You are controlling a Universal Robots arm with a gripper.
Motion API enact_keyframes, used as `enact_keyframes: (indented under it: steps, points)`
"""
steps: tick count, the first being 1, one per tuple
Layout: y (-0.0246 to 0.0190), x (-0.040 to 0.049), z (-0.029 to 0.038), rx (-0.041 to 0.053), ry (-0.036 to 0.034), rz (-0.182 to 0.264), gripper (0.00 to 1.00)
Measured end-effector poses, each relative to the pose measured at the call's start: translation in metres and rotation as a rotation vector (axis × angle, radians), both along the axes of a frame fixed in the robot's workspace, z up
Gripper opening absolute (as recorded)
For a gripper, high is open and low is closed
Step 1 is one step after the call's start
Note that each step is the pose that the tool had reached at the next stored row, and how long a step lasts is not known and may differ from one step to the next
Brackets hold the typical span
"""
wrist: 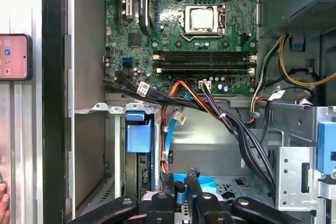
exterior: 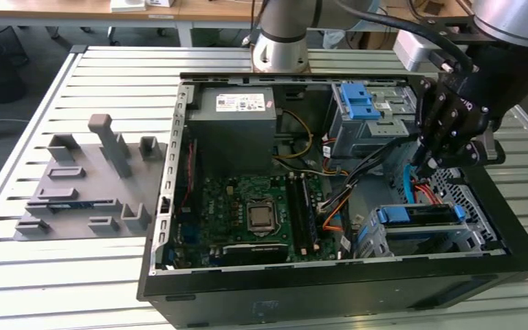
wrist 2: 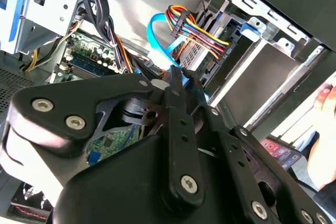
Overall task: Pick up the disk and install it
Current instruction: 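Insert the second disk wire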
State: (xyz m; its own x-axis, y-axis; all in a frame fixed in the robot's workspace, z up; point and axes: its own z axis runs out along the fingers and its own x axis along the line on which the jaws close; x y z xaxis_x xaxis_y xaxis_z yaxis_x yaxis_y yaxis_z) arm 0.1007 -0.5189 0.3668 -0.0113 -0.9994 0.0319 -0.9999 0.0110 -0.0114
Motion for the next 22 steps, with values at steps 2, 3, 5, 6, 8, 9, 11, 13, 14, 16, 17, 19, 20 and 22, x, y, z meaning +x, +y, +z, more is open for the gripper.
enact_keyframes:
  steps: [2,3,5,6,8,9,11,13,14,16,17,19,20,22]
  points:
    - [0.0000,-0.0001,-0.0013,0.0153,0.0000,0.000,0.17]
    - [0.0000,-0.0001,-0.0016,0.0301,0.0000,0.000,0.16]
    - [0.0000,0.0000,-0.0018,0.0660,0.0000,0.000,0.16]
    - [0.0000,0.0000,-0.0019,0.0851,0.0000,0.000,0.16]
    - [-0.0004,-0.0001,-0.0038,0.1023,-0.0001,0.000,0.16]
    - [-0.0031,-0.0004,-0.0066,0.1018,0.0001,0.000,0.16]
    - [-0.0082,-0.0007,-0.0102,0.1020,0.0000,0.000,0.16]
    - [-0.0193,-0.0008,-0.0156,0.1022,0.0000,0.000,0.16]
    - [-0.0232,-0.0008,-0.0174,0.1024,0.0000,0.000,0.16]
    - [-0.0304,-0.0008,-0.0209,0.1024,0.0001,0.000,0.16]
    - [-0.0326,-0.0008,-0.0217,0.1025,0.0001,0.000,0.16]
    - [-0.0326,-0.0008,-0.0218,0.1027,0.0002,0.000,0.16]
    - [-0.0326,-0.0008,-0.0218,0.1026,0.0002,0.000,0.16]
    - [-0.0326,-0.0008,-0.0217,0.1025,0.0002,0.000,0.16]
